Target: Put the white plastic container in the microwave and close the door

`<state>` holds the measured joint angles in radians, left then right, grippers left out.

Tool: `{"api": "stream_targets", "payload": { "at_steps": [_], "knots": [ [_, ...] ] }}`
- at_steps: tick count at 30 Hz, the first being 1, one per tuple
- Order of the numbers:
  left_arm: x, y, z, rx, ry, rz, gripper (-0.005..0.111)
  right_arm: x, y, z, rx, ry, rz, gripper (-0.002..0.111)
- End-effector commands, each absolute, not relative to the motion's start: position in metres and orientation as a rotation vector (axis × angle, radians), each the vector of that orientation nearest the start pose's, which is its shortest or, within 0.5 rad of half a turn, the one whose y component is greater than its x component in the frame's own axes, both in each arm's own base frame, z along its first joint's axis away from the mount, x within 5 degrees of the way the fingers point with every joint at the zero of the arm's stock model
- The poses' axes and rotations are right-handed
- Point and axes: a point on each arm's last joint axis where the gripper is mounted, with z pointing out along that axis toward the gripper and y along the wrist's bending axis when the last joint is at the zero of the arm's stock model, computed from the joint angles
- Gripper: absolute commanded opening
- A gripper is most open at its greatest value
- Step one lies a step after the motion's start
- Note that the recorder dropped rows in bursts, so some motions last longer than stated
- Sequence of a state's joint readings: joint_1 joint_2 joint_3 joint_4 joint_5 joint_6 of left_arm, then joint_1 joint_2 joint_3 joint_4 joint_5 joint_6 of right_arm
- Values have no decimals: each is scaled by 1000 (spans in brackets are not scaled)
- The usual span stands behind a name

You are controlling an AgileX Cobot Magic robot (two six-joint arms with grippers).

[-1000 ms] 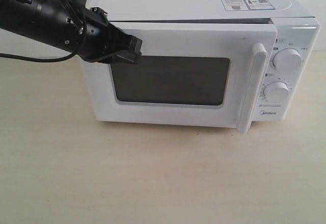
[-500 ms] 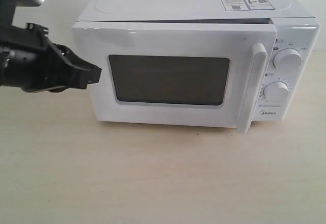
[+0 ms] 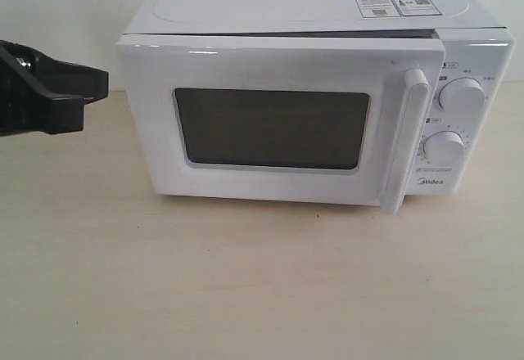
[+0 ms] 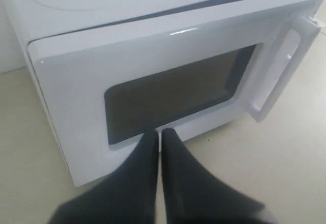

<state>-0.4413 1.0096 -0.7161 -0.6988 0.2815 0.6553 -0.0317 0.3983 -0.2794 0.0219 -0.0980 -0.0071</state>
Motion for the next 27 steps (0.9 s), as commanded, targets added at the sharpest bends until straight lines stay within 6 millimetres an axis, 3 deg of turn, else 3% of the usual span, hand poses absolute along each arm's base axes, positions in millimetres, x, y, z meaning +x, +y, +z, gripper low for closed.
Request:
{"api": "stream_targets", "payload": {
  "at_steps": [1,7,15,18,27],
  "knots": [
    [187,-104,317,503,1929,-463,4,100,-4,296,47,1450,-13,0],
    [187,-104,317,503,1929,-463,4,100,-4,296,204,1434,164,0],
    [188,-104,317,520,1921,-440,4,98,19,306,-105,1334,201,0],
    [188,-104,317,517,1922,-443,4,105,32,301,-217,1377,260,0],
    [186,-104,315,532,1939,-453,4,152,81,278,-433,1608,404,0]
  ]
}}
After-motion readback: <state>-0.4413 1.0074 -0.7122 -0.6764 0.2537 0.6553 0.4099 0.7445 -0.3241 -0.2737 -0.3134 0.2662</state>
